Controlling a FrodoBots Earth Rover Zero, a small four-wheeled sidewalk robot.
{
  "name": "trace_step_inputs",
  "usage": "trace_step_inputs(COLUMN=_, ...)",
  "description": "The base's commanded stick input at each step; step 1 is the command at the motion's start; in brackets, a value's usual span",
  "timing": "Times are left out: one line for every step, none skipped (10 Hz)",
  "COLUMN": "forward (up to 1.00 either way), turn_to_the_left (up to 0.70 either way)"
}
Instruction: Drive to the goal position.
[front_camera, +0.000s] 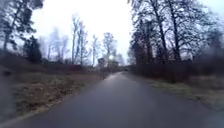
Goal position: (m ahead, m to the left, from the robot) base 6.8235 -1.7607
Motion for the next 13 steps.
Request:
trace_step_inputs(forward=0.70, turn_to_the_left=0.00)
trace_step_inputs(forward=0.70, turn_to_the_left=0.00)
trace_step_inputs(forward=0.70, turn_to_the_left=0.00)
trace_step_inputs(forward=0.70, turn_to_the_left=0.00)
trace_step_inputs(forward=0.70, turn_to_the_left=0.00)
trace_step_inputs(forward=0.70, turn_to_the_left=0.00)
trace_step_inputs(forward=0.70, turn_to_the_left=0.00)
trace_step_inputs(forward=0.70, turn_to_the_left=0.00)
trace_step_inputs(forward=0.70, turn_to_the_left=0.00)
trace_step_inputs(forward=0.70, turn_to_the_left=0.00)
trace_step_inputs(forward=0.70, turn_to_the_left=0.00)
trace_step_inputs(forward=0.70, turn_to_the_left=0.00)
trace_step_inputs(forward=0.70, turn_to_the_left=0.00)
